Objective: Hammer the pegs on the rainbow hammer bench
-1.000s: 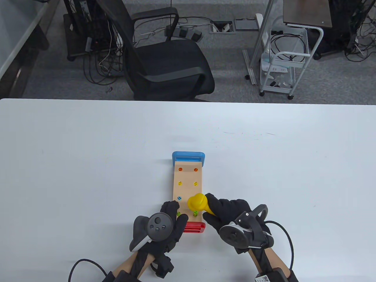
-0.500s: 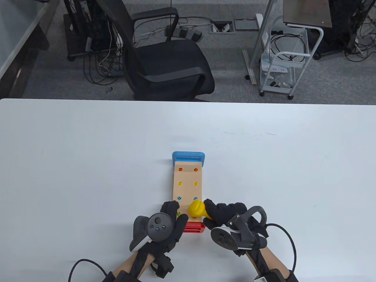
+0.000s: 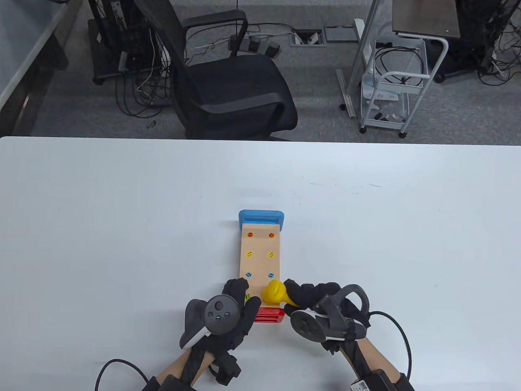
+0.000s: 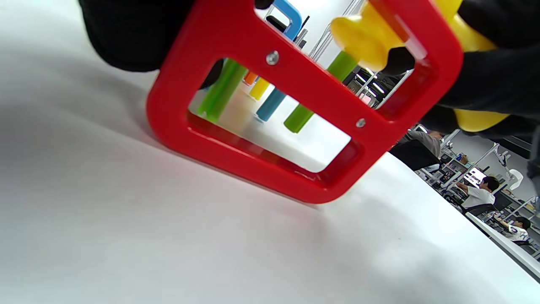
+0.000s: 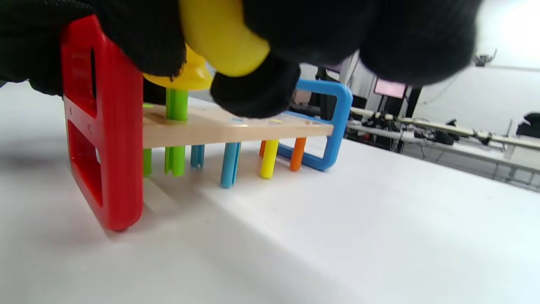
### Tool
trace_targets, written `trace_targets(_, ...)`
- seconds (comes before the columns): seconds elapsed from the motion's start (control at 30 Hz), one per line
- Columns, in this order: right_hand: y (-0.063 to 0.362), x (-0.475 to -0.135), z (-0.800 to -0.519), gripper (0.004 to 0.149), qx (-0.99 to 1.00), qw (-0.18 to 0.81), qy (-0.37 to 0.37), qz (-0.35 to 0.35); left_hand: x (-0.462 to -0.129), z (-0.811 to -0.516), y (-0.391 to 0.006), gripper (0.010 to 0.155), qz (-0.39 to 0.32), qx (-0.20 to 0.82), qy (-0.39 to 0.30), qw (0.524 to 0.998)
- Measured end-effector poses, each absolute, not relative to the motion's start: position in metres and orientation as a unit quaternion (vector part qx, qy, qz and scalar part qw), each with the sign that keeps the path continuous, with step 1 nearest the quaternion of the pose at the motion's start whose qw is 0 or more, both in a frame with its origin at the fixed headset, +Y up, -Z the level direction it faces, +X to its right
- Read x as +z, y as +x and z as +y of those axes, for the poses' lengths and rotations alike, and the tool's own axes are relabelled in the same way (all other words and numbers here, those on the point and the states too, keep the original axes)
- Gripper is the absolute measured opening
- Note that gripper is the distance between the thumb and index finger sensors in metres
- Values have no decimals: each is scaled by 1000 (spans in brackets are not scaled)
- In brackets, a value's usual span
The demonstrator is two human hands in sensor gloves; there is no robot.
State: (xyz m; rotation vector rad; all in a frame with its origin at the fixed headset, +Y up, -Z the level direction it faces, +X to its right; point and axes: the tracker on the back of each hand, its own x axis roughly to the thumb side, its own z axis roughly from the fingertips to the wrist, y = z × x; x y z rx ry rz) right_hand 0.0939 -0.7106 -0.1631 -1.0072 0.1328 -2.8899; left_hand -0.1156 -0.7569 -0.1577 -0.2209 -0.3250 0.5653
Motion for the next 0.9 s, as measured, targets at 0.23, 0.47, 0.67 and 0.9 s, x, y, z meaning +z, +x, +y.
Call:
trace_targets(0.23,99,-158,-688,63,-941,-6,-319,117,-158,-757,-116,88,-159,278,-108,941)
trace_targets(0.47,88,-168,-712,61,-941,46,-332,46,-157,-757,-116,88,-159,275,-108,942)
trace_targets(0.67,87,-166,-708,62,-946,70,-315,28,-157,-757,-116,88,-159,275,-107,942)
trace_targets(0.9,92,-166,-710,63,-949,47,-309,47,-158,-757,-116,88,-159,275,-109,942)
